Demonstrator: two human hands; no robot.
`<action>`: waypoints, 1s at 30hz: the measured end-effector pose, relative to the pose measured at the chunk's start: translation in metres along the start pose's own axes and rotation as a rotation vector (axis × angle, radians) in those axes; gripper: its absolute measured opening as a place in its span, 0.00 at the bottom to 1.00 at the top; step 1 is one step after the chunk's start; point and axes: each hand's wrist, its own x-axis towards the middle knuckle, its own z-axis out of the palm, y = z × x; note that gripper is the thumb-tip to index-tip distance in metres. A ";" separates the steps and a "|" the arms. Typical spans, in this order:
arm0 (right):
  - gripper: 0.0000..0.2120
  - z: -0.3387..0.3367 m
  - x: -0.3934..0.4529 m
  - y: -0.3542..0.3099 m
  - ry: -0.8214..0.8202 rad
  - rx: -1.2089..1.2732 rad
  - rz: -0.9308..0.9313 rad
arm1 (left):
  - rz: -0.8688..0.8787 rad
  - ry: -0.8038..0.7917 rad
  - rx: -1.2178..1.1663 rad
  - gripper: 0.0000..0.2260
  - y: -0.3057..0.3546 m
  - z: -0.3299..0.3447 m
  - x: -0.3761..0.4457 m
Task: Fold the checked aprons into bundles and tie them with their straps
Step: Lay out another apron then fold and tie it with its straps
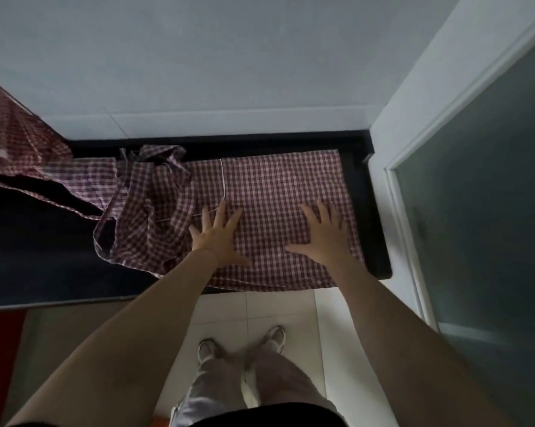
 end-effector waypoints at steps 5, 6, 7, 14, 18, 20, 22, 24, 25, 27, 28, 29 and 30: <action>0.64 -0.007 0.007 0.038 -0.088 -0.049 -0.050 | -0.001 -0.102 0.064 0.66 0.015 -0.010 0.010; 0.65 -0.009 0.010 0.042 -0.093 -0.048 -0.048 | 0.008 -0.107 0.066 0.66 0.018 -0.013 0.014; 0.66 -0.014 0.012 0.047 -0.090 -0.044 -0.044 | 0.024 -0.100 0.061 0.66 0.022 -0.016 0.018; 0.54 -0.062 0.034 0.035 -0.184 -0.033 0.115 | 0.148 0.302 -0.425 0.28 0.017 -0.035 0.024; 0.29 -0.053 0.035 -0.024 0.150 0.168 -0.186 | 0.030 0.740 -0.308 0.10 -0.008 -0.038 0.007; 0.28 -0.043 0.033 -0.048 0.040 0.129 -0.265 | -0.132 0.789 -0.259 0.16 -0.035 -0.043 0.004; 0.26 -0.039 0.036 -0.060 -0.035 0.027 -0.160 | -0.266 0.725 -0.262 0.24 -0.066 -0.051 0.003; 0.22 -0.044 0.043 -0.076 -0.010 0.046 0.016 | -0.374 0.673 -0.385 0.26 -0.098 -0.060 0.003; 0.20 -0.049 0.045 -0.087 0.036 0.084 0.060 | -0.418 0.675 -0.484 0.25 -0.111 -0.064 0.002; 0.14 -0.057 0.052 -0.113 0.151 0.208 0.059 | -0.477 0.749 -0.639 0.23 -0.130 -0.072 0.002; 0.12 -0.063 0.054 -0.130 0.189 0.284 0.050 | -0.488 0.788 -0.681 0.22 -0.141 -0.075 0.002; 0.12 -0.066 0.060 -0.159 0.177 0.378 0.057 | -0.491 0.809 -0.721 0.23 -0.162 -0.081 0.002; 0.14 -0.073 0.062 -0.171 0.131 0.495 0.078 | -0.499 0.807 -0.752 0.25 -0.168 -0.084 0.003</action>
